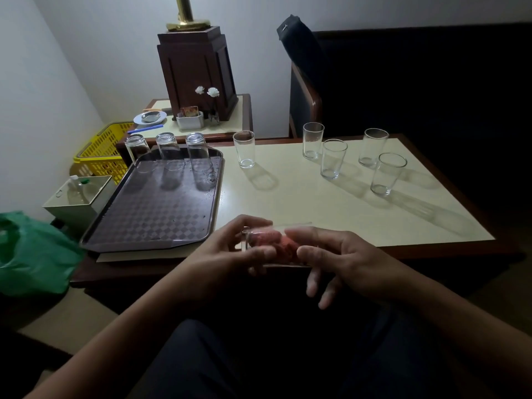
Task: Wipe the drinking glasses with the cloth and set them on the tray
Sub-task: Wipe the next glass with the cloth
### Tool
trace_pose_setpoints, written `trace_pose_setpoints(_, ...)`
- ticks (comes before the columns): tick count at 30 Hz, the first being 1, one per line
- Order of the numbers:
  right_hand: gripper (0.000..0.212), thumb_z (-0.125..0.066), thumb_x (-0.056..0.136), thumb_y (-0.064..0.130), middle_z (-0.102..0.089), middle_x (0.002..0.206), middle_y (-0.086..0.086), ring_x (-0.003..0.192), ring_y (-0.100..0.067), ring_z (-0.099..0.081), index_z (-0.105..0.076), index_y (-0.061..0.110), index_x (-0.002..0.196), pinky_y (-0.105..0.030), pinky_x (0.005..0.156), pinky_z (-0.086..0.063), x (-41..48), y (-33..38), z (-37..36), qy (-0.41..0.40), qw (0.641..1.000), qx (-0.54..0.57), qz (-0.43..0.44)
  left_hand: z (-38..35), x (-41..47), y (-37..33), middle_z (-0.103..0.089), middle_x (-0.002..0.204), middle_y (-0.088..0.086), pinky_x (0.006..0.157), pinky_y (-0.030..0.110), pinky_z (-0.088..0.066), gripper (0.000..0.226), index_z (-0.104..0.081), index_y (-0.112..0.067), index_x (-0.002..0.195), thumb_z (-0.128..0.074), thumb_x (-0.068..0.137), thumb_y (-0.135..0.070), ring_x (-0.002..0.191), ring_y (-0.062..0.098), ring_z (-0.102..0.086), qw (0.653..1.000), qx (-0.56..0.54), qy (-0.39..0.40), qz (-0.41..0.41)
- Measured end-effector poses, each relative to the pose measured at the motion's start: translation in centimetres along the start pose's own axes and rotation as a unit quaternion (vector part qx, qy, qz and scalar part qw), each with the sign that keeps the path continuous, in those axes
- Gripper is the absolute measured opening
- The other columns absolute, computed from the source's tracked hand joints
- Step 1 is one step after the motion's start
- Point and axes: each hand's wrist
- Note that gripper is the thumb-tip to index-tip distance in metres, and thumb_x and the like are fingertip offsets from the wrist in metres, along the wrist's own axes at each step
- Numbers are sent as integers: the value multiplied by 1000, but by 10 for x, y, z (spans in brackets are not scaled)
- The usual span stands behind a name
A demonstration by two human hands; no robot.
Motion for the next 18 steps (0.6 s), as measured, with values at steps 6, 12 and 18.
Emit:
trace_pose_setpoints(6,42,-73,88,29,-69,65,6,50,-9,-55,-73,28,130,-23,51,-52,-1,6,11,-20,999,-47,-2,-4,2,6,-73,115,17,93,49,-55,60,-63,-16,131,-83,79,6,104,36,-72,993,58,-1,-104)
trace_pose_setpoints(12,49,-74,98,21,-67,133,21,89,-15,-75,-65,42,142,-33,76,-65,-3,-6,6,-50,972,-201,112,-11,4,3,-66,130,25,90,41,-59,46,-61,-11,134,-72,89,-9,111,37,-71,995,-89,-27,36)
trace_pose_setpoints(18,59,-78,95,15,-76,105,5,65,-15,-70,-60,39,146,-28,61,-60,-4,-3,0,-13,978,-194,78,-6,-1,3,-73,109,19,76,34,-62,50,-63,-7,126,-82,80,-10,91,27,-73,998,-61,-25,1)
Point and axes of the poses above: each hand's wrist, its own x-axis towards the middle knuckle, its own z-axis out of the back of the hand, y = z × x
